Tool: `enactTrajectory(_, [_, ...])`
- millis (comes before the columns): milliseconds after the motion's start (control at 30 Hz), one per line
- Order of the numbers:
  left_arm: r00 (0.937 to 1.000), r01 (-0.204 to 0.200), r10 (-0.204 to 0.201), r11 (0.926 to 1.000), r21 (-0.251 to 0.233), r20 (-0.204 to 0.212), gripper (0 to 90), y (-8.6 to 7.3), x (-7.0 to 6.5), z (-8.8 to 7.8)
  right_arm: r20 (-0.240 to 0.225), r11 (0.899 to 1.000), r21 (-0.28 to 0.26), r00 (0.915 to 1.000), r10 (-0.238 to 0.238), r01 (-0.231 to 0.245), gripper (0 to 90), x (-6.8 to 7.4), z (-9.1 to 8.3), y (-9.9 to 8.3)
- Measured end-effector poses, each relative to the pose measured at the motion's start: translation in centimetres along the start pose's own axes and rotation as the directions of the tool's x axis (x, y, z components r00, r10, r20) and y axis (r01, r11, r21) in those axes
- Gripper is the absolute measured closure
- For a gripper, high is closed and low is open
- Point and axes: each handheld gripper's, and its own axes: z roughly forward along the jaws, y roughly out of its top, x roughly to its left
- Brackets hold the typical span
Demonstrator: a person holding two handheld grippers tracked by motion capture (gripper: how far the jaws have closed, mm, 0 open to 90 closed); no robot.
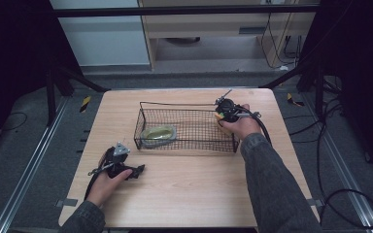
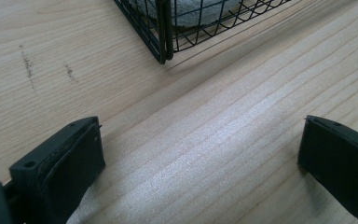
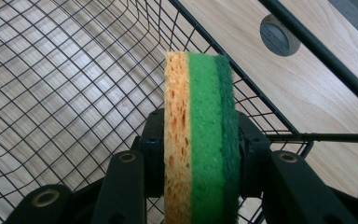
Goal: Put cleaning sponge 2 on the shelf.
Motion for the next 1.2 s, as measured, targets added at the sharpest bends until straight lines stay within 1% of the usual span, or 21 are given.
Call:
enactTrajectory(200, [1.0,0.0,0.0,1.0,0.0,0.0,0.0,0.0,0.0,0.0,-0.004,1.0,-0.005,1.0,0.006,-0.006,57.6,0.2,-0.1,0.1])
enactTrajectory(233, [1.0,0.0,0.0,1.0,0.0,0.0,0.0,0.0,0.0,0.0,0.0,1.0,-0.006,1.0,0.004,-0.004,57.5,0.3,-0.2,0.1])
enactTrajectory(333, [1.0,0.0,0.0,1.0,0.0,0.0,0.0,0.0,0.0,0.0,-0.012,1.0,-0.017,0.9999,0.011,-0.012,57.0,0.4,-0.6,0.1])
enactTrajectory(367, [1.0,0.0,0.0,1.0,0.0,0.0,0.0,0.0,0.0,0.0,-0.008,1.0,-0.018,0.9999,0.008,-0.008,56.5,0.4,-0.7,0.1])
enactTrajectory(433, [1.0,0.0,0.0,1.0,0.0,0.0,0.0,0.0,0.0,0.0,-0.017,1.0,-0.021,0.9998,0.006,-0.006,56.0,0.5,-0.8,0.1])
enactTrajectory(567, [1.0,0.0,0.0,1.0,0.0,0.0,0.0,0.0,0.0,0.0,-0.02,1.0,-0.028,0.9998,0.007,-0.008,55.5,0.8,-1.3,0.2])
enactTrajectory(733, [1.0,0.0,0.0,1.0,-0.001,0.0,0.0,0.0,0.0,0.0,-0.033,0.999,-0.032,0.9993,0.019,-0.02,54.9,1.0,-1.7,0.3])
enactTrajectory(767, [1.0,0.001,-0.001,1.0,0.0,0.0,0.0,0.0,0.0,0.0,-0.039,0.999,-0.03,0.9989,0.026,-0.027,54.7,1.1,-1.9,0.3])
enactTrajectory(800, [1.0,0.001,-0.001,1.0,-0.001,0.0,0.0,0.0,0.0,0.0,-0.04,0.999,-0.034,0.999,0.021,-0.022,54.3,1.1,-2.0,0.3])
enactTrajectory(833, [1.0,0.001,-0.001,1.0,0.0,0.0,0.0,0.0,0.0,0.0,-0.043,0.999,-0.037,0.9988,0.025,-0.027,53.9,1.1,-2.1,0.3])
enactTrajectory(867, [1.0,0.0,0.0,1.0,0.0,0.0,0.0,0.0,0.0,0.0,-0.058,0.998,-0.046,0.9978,0.033,-0.035,53.9,1.2,-2.3,0.3])
enactTrajectory(933, [1.0,0.0,0.0,1.0,0.0,0.0,0.0,0.0,0.0,0.0,-0.067,0.998,-0.055,0.9971,0.035,-0.039,53.7,1.2,-2.4,0.3])
enactTrajectory(1100, [1.0,0.003,-0.003,1.0,-0.001,0.0,0.0,0.0,0.0,0.0,-0.069,0.999,-0.046,0.9973,0.023,-0.026,53.0,1.6,-2.7,0.3])
enactTrajectory(1200, [1.0,0.004,-0.004,1.0,-0.001,0.001,0.0,0.0,0.0,0.0,-0.076,0.998,-0.047,0.9967,0.028,-0.032,52.3,1.9,-2.9,0.4])
